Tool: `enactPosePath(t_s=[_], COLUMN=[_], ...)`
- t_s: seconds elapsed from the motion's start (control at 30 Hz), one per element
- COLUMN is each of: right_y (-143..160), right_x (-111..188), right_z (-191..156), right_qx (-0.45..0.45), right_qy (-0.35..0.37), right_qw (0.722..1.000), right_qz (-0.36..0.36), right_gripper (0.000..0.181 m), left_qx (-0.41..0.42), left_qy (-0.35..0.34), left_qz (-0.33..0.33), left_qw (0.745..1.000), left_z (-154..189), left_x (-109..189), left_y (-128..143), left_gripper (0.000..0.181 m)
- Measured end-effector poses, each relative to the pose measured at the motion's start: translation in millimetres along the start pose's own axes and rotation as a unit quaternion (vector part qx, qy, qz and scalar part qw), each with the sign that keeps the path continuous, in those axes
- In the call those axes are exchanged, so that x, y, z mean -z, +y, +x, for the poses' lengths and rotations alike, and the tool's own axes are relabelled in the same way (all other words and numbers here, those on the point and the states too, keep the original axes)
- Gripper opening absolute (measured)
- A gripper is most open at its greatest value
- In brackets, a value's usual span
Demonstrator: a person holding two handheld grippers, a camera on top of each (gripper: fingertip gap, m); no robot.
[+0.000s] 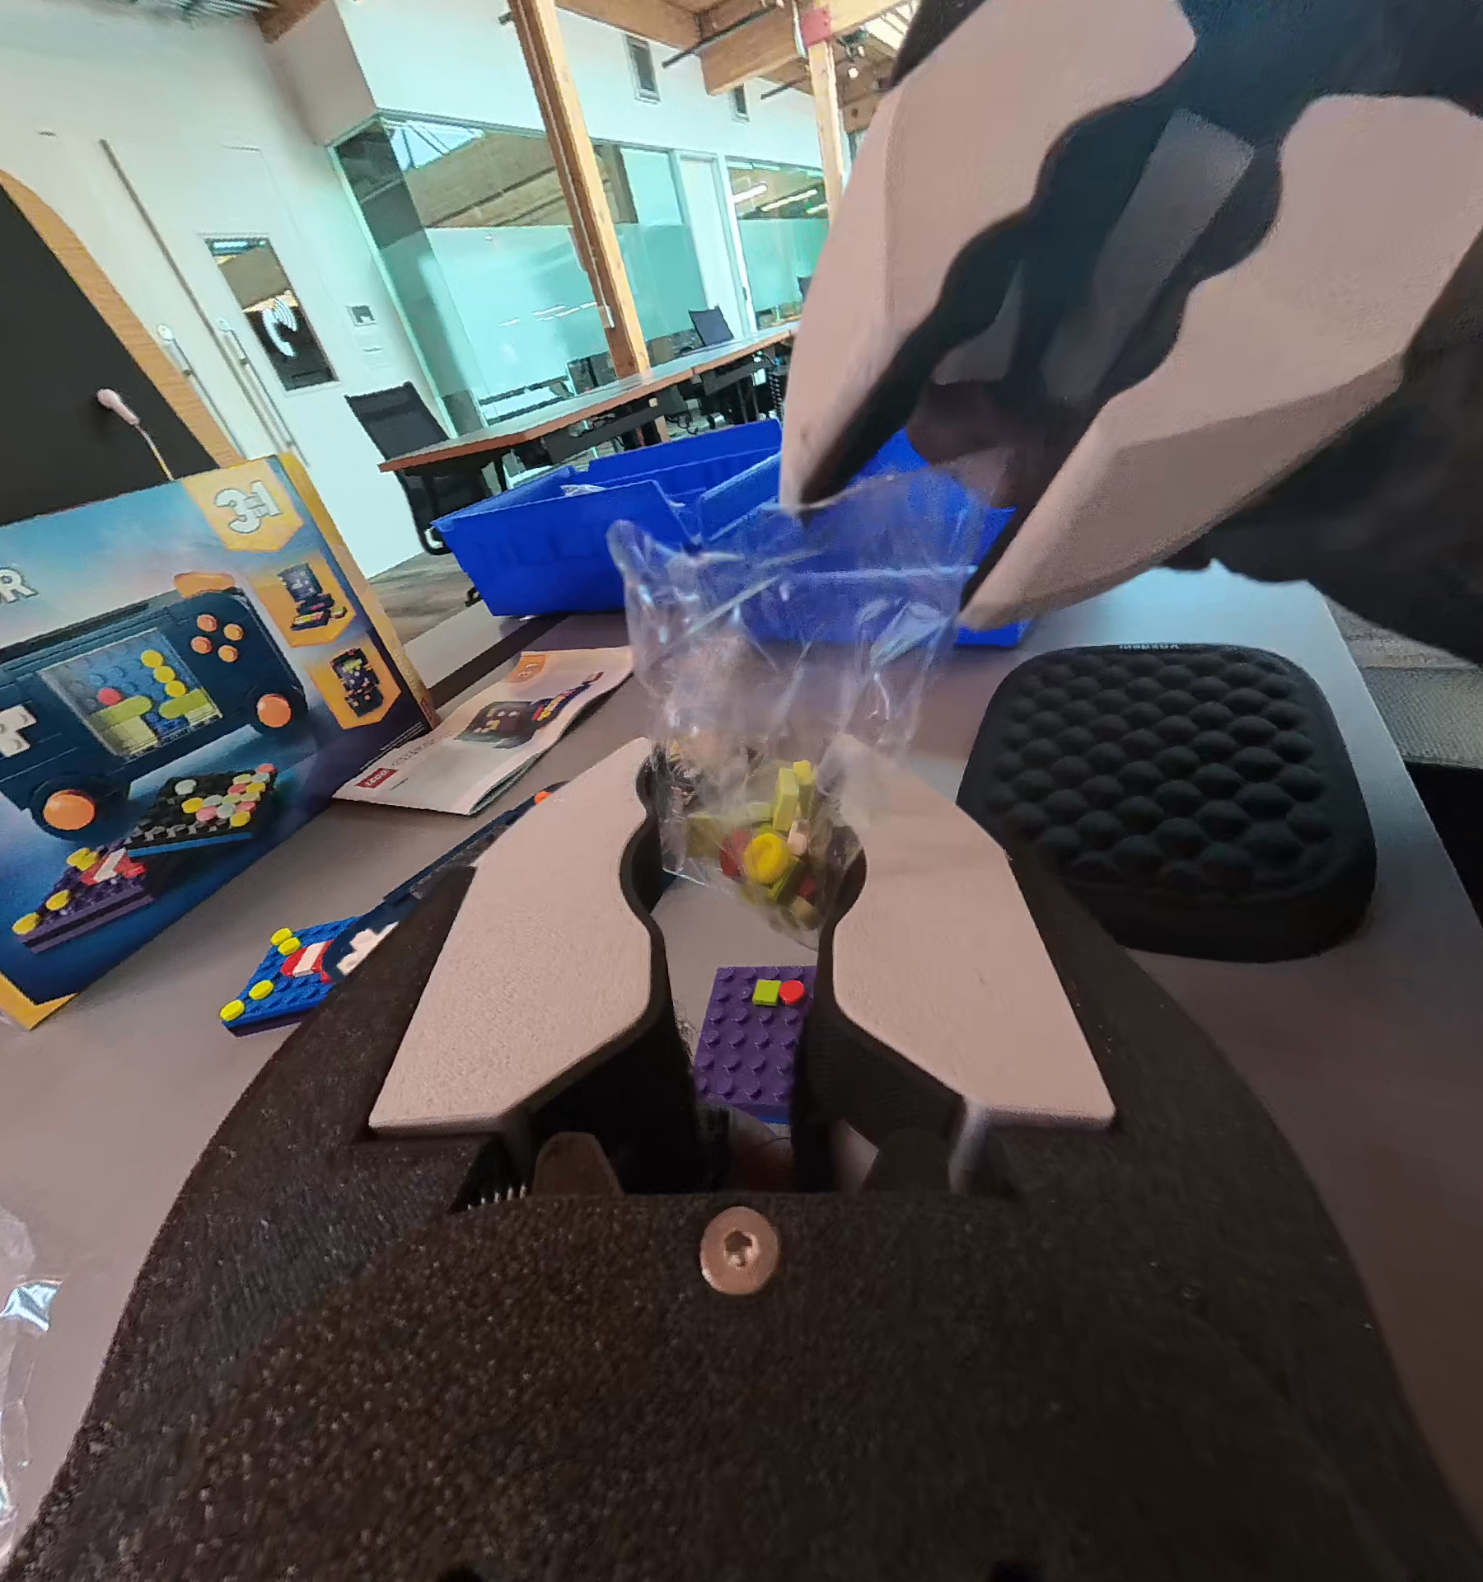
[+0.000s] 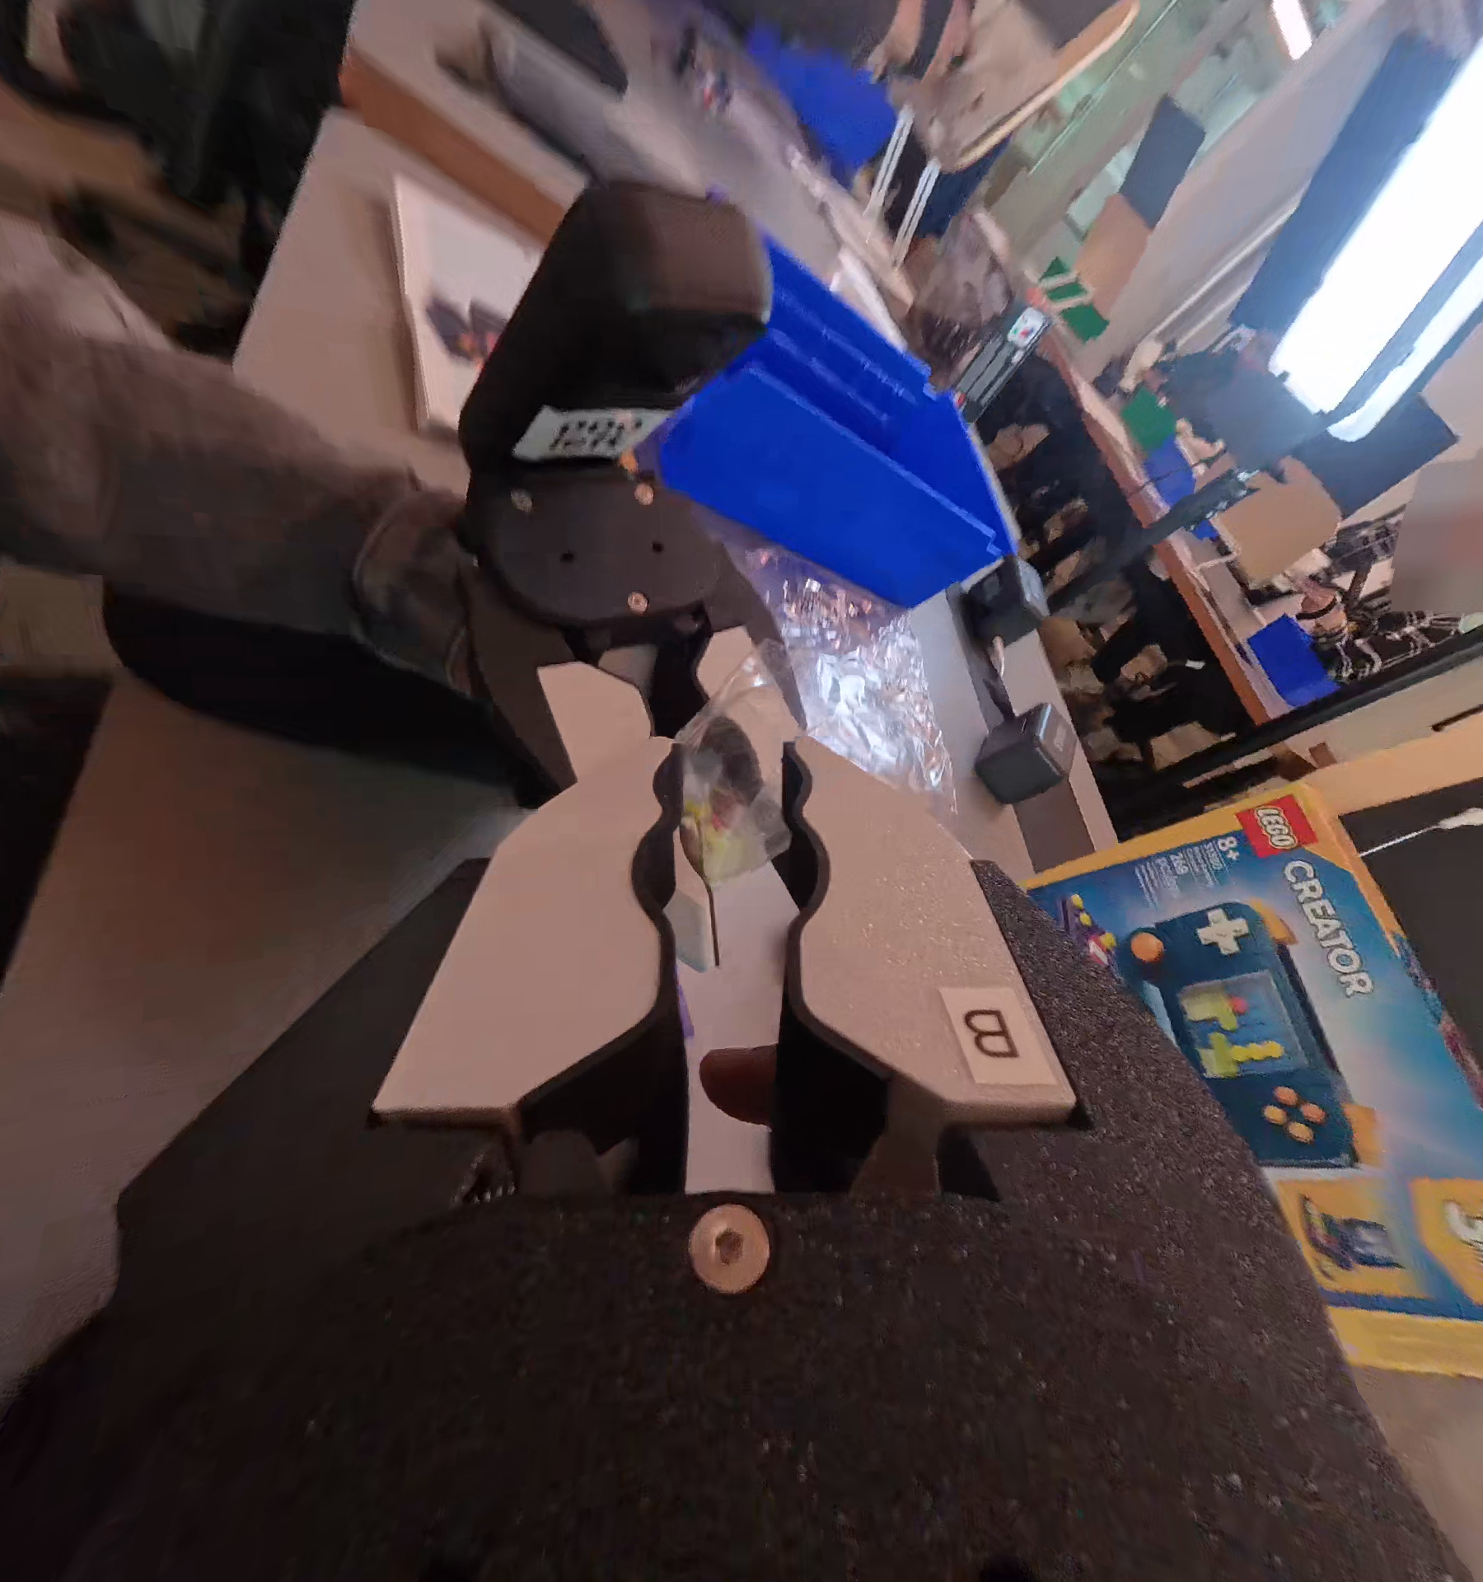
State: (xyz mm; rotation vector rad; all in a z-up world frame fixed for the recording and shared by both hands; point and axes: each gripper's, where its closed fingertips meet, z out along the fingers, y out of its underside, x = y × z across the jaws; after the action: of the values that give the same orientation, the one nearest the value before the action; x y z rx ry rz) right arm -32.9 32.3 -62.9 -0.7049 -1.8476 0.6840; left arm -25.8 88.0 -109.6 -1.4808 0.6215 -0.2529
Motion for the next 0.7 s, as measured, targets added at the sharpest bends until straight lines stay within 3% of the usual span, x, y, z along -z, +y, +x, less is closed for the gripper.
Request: enactPosePath(t_s=[0.1,0.4,0.6,0.7], right_y=[9.4,7.5,8.5,7.1], right_x=[-2.6,0.8,1.4,-1.3], right_z=[-6.8,-4.7,12.1,26.9], right_qx=[0.046,0.005,-0.021,-0.042], right_qy=[-0.024,-0.026,-0.021,-0.026], right_qw=[0.998,1.0,0.999,0.999], right_qz=[-0.041,-0.011,-0.017,-0.014], right_gripper=[0.0,0.0,0.0,0.0], left_qx=[-0.012,0.001,0.032,0.063], left_qy=[0.008,0.002,-0.028,-0.08], left_qz=[-0.01,-0.004,0.011,0.021], left_qw=[1.0,1.0,0.999,0.995], left_z=[4.2,0.5,-12.1,-32.8], left_x=[-1.8,-0.9,2.7,12.6], left_y=[2.6,1.2,-3.1,-6.5], left_gripper=[0.033,0.037,0.068,0.088])
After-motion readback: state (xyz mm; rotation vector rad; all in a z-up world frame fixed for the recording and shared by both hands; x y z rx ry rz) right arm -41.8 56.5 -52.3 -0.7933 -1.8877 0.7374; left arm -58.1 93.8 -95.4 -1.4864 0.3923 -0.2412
